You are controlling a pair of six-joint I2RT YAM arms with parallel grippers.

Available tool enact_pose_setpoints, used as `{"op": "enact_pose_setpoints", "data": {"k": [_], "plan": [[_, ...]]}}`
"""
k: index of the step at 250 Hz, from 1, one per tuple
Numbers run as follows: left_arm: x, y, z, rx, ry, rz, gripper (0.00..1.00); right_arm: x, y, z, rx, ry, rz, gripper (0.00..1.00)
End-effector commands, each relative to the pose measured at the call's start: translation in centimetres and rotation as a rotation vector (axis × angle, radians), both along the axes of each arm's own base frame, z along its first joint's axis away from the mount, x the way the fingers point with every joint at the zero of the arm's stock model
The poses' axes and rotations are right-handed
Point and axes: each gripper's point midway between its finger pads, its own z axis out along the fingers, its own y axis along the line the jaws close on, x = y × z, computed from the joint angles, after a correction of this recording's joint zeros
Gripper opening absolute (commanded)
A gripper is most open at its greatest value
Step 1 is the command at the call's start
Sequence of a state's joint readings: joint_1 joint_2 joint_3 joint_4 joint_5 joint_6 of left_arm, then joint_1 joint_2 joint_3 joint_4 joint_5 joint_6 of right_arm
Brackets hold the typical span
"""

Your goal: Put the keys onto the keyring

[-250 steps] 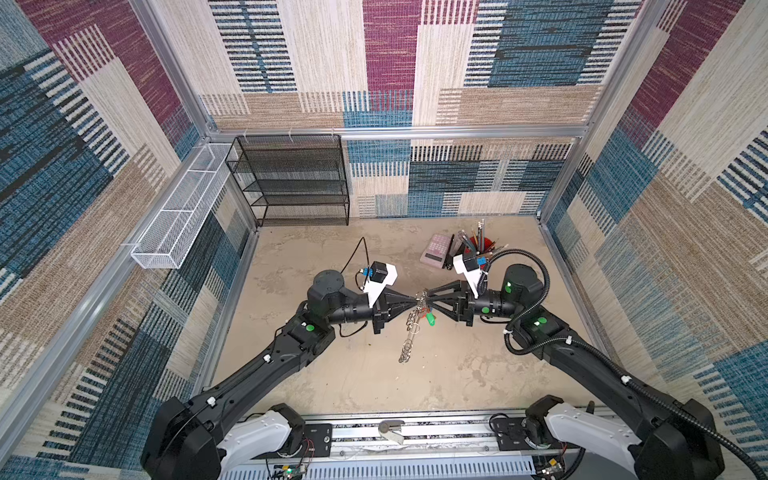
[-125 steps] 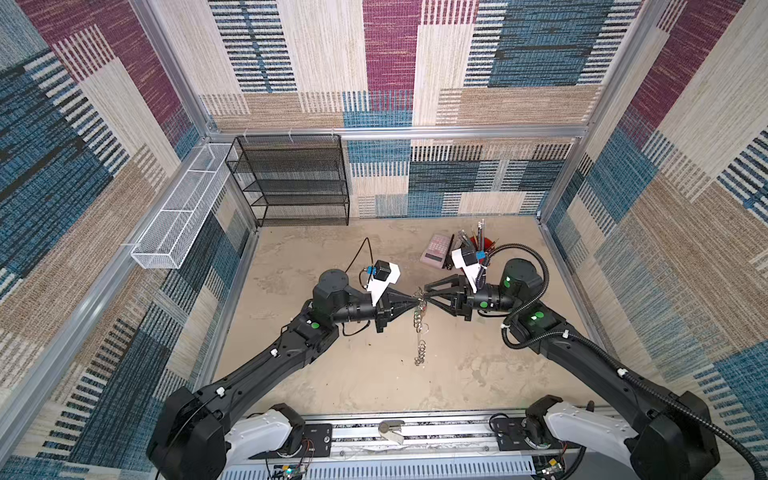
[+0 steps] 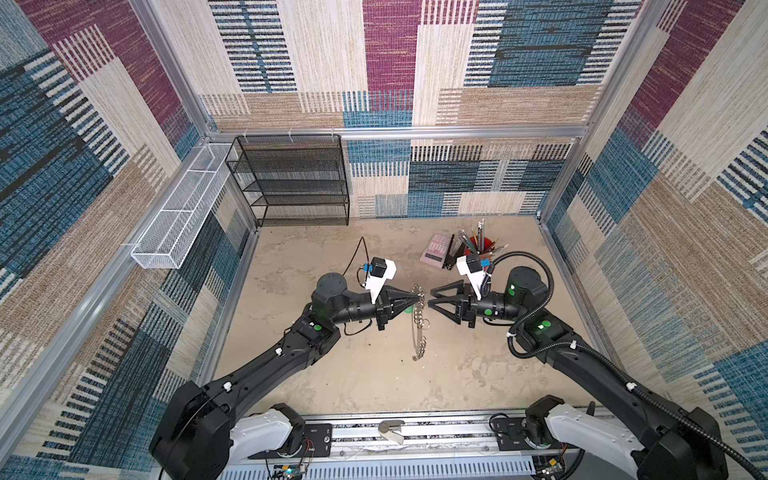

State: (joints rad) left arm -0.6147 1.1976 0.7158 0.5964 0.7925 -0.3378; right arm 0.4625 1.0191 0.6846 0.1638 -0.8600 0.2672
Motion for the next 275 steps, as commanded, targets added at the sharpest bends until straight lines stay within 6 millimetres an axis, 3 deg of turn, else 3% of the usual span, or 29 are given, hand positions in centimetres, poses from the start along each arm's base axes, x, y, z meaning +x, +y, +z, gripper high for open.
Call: {"op": "enact_pose_setpoints", "data": {"k": [1,62,156,275], "plan": [[-0.5,0.1,2.9,-0.108,-0.042,-0.035,0.00,-0.2,0.0,-0.8,-0.003,0.009,0.003,0.46],[-0.4,-0.2,3.3,-0.145,-0.030,-0.056,0.00,-0.5,0.4,-1.2,-0.003,-0.013,0.027,0.62],[-0.6,-0.4,3.3,-0.142,-0.007,-0.084,0.00,0.3,0.9,-0.8,0.010,-0.050,0.028,0.63],[0.4,-0.4,2.6,-0.097,-0.017,-0.030,0.00,-0.8,0.5,-0.9,0.026,-0.061,0.036,0.06]]}}
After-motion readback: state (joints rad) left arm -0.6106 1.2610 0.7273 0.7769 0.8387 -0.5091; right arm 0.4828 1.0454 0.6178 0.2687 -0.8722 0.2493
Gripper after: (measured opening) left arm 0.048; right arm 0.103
